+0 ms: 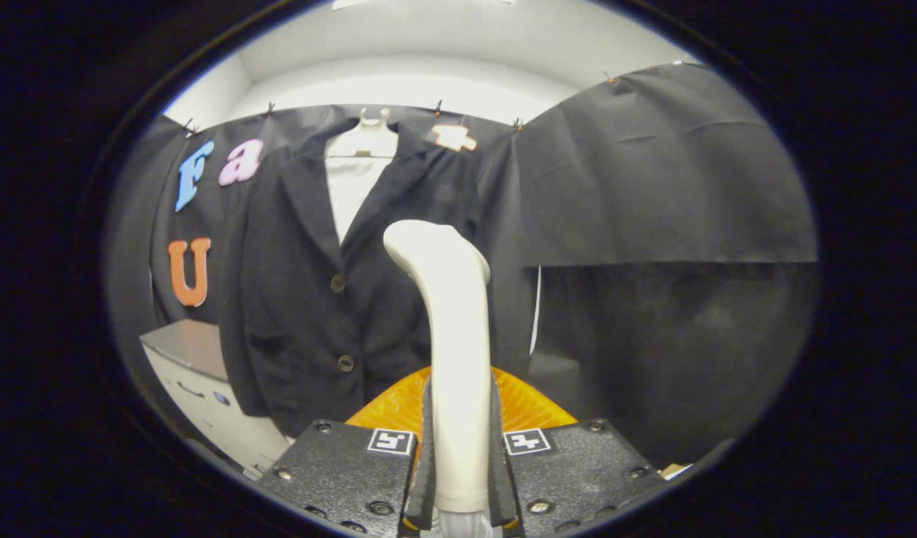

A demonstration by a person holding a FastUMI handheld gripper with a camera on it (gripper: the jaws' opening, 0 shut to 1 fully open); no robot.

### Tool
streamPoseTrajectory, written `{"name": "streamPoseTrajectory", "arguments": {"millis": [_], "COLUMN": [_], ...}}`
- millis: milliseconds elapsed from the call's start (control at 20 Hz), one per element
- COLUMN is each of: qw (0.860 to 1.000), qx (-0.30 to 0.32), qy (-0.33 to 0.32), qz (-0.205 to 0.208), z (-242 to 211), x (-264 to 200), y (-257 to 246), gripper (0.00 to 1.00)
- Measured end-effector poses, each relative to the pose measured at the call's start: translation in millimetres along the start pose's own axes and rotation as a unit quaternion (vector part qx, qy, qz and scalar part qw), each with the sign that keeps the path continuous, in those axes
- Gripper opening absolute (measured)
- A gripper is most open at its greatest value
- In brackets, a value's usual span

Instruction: Iron the clothes twice with a garment steamer, once on the left side and once on the right side.

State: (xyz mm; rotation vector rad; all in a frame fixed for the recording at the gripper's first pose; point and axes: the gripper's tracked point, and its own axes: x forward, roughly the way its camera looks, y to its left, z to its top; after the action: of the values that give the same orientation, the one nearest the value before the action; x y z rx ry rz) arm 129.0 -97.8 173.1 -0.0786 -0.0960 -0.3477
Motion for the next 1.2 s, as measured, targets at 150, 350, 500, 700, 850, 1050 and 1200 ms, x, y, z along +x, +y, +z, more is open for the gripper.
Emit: {"name": "streamPoseTrajectory", "arguments": {"millis": [150,350,500,700,850,1050,1200], "qw": [0.999,0.996,0.993,0.99,0.991,0.992,0.991], "qx": [0.024,0.042,0.035,0.013,0.012,0.016,0.009], "qy": [-0.035,-0.072,-0.1,-0.125,-0.114,-0.101,-0.091], "qz": [0.0,0.022,0.05,0.063,0.073,0.079,0.093], "z": [47,101,129,150,149,138,123], "x": [26,49,65,88,107,118,117], "y": [-6,-3,7,18,28,32,34], "gripper": [0.31,0.31,0.31,0.31,0.31,0.31,0.31]}}
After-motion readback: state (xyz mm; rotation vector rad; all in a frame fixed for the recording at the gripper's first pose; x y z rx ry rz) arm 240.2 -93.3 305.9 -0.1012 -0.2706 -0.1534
